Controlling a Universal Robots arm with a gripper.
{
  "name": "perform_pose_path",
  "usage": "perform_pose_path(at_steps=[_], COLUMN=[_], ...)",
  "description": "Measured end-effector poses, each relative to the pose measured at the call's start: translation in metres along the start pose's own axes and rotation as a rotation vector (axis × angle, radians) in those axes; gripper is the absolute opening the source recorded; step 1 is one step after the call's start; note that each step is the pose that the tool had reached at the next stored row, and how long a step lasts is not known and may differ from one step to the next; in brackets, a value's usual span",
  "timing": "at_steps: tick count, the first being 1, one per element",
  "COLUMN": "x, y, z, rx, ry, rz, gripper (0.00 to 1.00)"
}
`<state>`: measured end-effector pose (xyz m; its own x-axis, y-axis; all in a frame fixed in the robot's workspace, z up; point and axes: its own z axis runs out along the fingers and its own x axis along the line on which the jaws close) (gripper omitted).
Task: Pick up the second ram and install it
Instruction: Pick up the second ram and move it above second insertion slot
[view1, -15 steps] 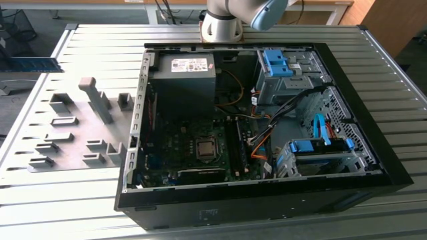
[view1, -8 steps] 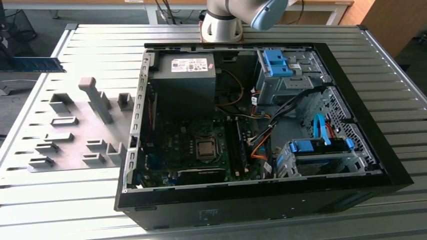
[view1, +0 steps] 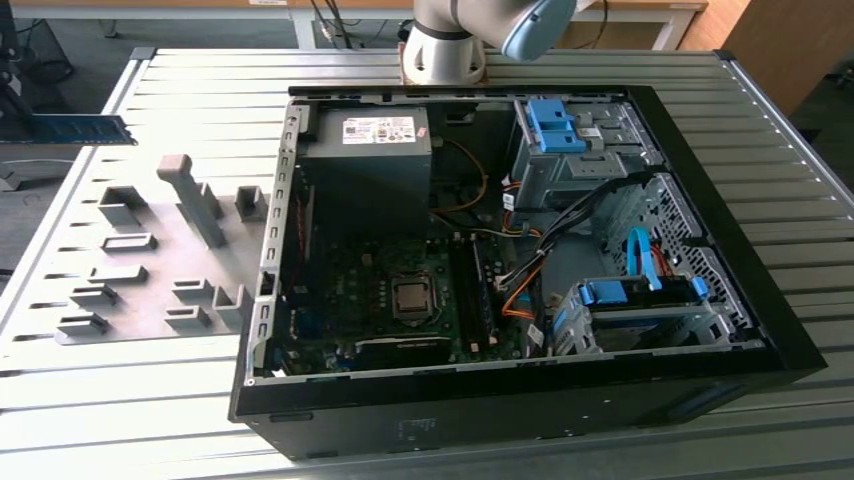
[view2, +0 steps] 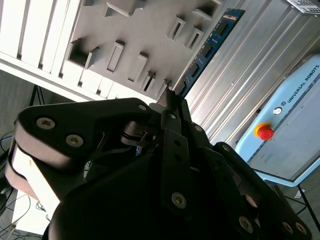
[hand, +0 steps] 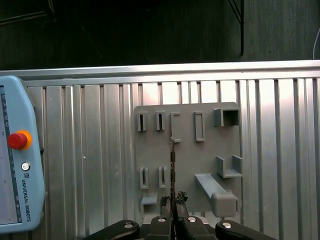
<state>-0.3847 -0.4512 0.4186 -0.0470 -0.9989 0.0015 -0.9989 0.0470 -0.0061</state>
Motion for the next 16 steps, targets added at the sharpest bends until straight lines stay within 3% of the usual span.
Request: perform_pose_path(at_steps=[16], x=[-0.0004], y=[-0.0078], z=[0.0000], rx=[-0.0001], ry=[0.0001], rz=[0.000], gripper=[0.14])
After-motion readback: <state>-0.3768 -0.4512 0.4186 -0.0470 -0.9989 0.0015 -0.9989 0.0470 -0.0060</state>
